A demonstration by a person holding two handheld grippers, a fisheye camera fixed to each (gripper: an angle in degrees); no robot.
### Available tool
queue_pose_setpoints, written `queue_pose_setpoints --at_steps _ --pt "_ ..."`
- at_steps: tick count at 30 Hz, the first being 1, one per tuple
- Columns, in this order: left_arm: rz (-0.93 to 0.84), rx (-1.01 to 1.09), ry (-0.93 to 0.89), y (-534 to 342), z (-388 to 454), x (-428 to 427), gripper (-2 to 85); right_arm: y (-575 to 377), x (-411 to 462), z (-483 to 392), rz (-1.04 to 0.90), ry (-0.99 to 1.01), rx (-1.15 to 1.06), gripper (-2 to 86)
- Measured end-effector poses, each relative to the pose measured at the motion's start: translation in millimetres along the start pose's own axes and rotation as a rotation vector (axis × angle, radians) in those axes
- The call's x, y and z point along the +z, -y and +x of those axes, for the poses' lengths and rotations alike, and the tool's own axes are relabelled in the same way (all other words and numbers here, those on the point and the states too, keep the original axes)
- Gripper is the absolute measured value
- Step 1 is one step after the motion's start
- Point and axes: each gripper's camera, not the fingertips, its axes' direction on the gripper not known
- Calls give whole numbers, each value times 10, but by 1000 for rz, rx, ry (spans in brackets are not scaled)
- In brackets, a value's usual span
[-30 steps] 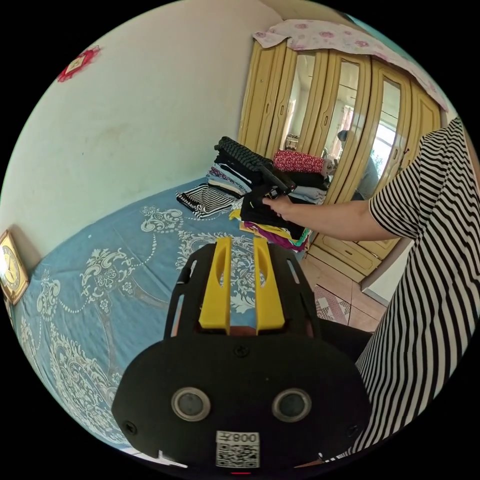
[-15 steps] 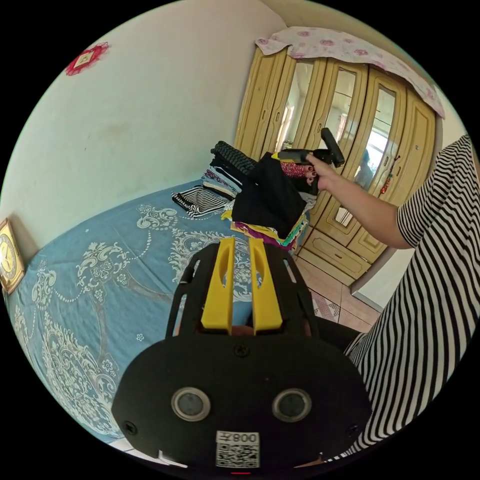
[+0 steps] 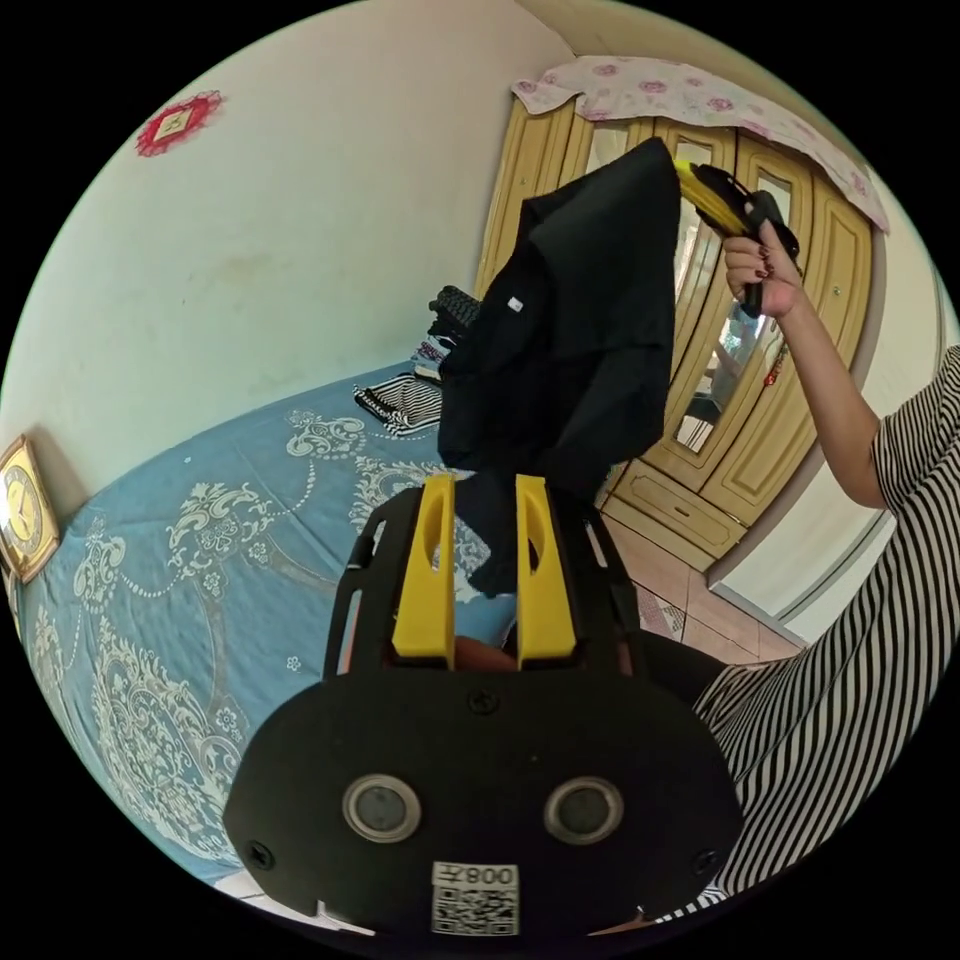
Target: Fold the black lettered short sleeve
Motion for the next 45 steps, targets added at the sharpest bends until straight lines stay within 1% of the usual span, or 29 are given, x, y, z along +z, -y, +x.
queue_pose_setpoints --at_steps 2,4,6,10,11,13,14,16,20,23,27,31,34,40,45 --pt "23 -15 3 -182 -12 -160 93 102 -49 -95 9 55 -15 5" --pt "46 -48 16 -438 -57 -388 94 208 -118 -217 31 155 -35 5" --pt "60 -76 30 -626 -102 -575 97 269 -155 -298 42 201 -43 5" --pt "108 -139 109 -1067 -257 -997 106 366 -165 -489 46 305 -64 5" --pt "123 -155 106 -1124 -291 -1045 106 380 -163 -523 44 314 -69 5" --pt "136 -128 25 -1265 -354 -1121 93 434 -145 -660 35 345 -90 6" --pt "129 -114 -2 -1283 -358 -1117 86 447 -140 -695 32 349 -97 6" --pt "90 -89 -97 -1337 -367 -1088 42 486 -131 -808 25 352 -112 6" --pt "123 -94 -104 -1455 -312 -1322 18 500 -216 -915 30 339 -115 6" --pt "192 -127 -86 -1598 -330 -1770 11 461 -415 -974 57 303 -120 6" --pt "326 -113 35 -1742 -286 -2734 7 288 -736 -1012 116 250 -116 7" --pt "445 -18 229 -1791 -19 -3741 6 -8 -919 -1039 148 219 -113 8" --pt "489 40 348 -1784 246 -4298 6 -245 -914 -1057 139 242 -108 8" --pt "578 164 562 -1736 874 -5055 6 -659 -891 -1279 157 315 -168 9" --pt "650 278 703 -1686 1249 -5405 6 -931 -869 -1544 194 332 -248 9"
